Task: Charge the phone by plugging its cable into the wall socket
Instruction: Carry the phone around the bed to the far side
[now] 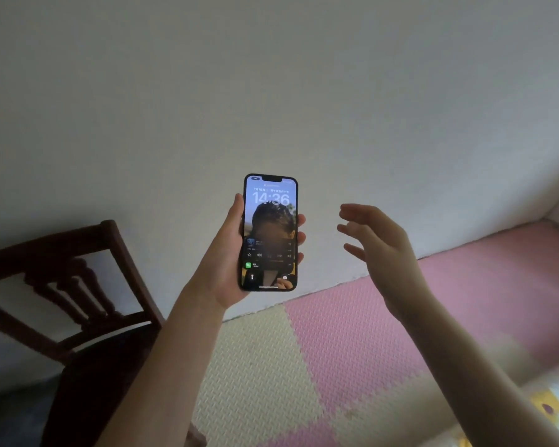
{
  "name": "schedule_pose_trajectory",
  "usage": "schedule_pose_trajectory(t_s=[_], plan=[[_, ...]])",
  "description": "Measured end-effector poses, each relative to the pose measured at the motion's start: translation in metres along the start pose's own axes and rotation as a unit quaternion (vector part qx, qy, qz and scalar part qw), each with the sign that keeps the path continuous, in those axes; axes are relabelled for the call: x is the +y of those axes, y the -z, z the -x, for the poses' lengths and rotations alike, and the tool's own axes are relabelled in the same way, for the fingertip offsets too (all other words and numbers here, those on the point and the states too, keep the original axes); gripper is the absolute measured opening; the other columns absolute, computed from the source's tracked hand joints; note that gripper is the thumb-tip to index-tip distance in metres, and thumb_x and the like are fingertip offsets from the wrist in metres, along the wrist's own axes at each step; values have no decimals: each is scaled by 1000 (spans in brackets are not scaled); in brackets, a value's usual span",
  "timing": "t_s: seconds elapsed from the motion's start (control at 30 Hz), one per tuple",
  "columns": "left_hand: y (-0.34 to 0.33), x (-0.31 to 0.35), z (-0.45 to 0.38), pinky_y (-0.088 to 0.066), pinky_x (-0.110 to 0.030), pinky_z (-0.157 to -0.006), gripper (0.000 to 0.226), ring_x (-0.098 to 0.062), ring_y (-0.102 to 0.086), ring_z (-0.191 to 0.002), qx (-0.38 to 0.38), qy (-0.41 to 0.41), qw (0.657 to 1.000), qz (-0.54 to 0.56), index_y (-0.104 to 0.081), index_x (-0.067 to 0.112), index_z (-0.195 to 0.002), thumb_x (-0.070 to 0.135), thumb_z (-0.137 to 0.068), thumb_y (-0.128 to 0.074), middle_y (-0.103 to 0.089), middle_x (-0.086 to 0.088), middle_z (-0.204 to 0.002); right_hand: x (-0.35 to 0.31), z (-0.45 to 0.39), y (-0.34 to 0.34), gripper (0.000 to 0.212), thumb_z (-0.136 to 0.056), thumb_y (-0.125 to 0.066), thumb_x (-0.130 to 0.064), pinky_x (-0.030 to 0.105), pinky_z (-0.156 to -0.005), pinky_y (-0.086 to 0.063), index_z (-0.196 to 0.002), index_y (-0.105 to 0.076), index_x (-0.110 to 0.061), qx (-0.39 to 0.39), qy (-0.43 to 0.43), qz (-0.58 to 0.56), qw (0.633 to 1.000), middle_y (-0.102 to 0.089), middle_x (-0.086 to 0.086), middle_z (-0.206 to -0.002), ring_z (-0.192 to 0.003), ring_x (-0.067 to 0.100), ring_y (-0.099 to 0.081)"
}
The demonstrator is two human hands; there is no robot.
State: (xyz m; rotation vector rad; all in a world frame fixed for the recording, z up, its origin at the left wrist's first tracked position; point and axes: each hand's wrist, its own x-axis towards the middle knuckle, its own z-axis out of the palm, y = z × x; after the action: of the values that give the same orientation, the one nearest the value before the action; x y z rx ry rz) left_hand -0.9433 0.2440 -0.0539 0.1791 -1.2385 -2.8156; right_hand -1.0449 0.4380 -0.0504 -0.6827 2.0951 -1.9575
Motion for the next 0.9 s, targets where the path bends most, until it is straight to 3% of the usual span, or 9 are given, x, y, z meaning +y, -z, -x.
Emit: schedule_pose_trajectory(t_s=[0.27, 0.57, 0.67, 0.8, 0.9], plan=[[-8, -5, -133, -58, -44, -83, 69, -25, -71, -94, -61, 83, 995, 7, -67, 12, -126, 65, -96, -34, -71, -13, -119, 22, -77, 52, 30, -95, -52, -20, 35, -95, -55, -120, -66, -30, 110, -10, 6, 994, -69, -20, -116, -110, 5, -65], [-71, -34, -312, -58, -43, -84, 70, -25, -72, -93, -112, 146, 982, -31, -71, 12, -122, 65, -96, -34, -71, -12, -117, 52, -186, 172, 34, -82, -52, -28, 39, -95, -55, -112, -69, -31, 233, -12, -14, 972, -70, -13, -115, -110, 9, -66], [-100, -45, -373, -59, -43, -84, 70, -25, -72, -97, -123, 140, 978, -94, -69, 13, -124, 66, -94, -35, -71, -13, -120, 59, -221, 219, 32, -86, -52, -25, 40, -95, -54, -113, -68, -30, 254, -11, -4, 967, -70, -13, -117, -112, 10, -65], [-145, -70, -447, -60, -40, -84, 78, -20, -73, -95, -110, 76, 953, -272, -60, 16, -132, 74, -85, -37, -75, -8, -112, 66, -263, 283, 31, -86, -53, -22, 39, -95, -54, -112, -68, -29, 287, -4, 6, 958, -70, -8, -116, -111, 13, -65], [-172, -94, -487, -59, -47, -88, 81, -24, -74, -98, -140, 108, 947, -269, -56, 17, -134, 73, -78, -39, -75, -10, -112, 74, -285, 319, 31, -85, -53, -23, 38, -93, -55, -112, -68, -29, 307, -7, 15, 952, -70, -8, -114, -110, 13, -66]])
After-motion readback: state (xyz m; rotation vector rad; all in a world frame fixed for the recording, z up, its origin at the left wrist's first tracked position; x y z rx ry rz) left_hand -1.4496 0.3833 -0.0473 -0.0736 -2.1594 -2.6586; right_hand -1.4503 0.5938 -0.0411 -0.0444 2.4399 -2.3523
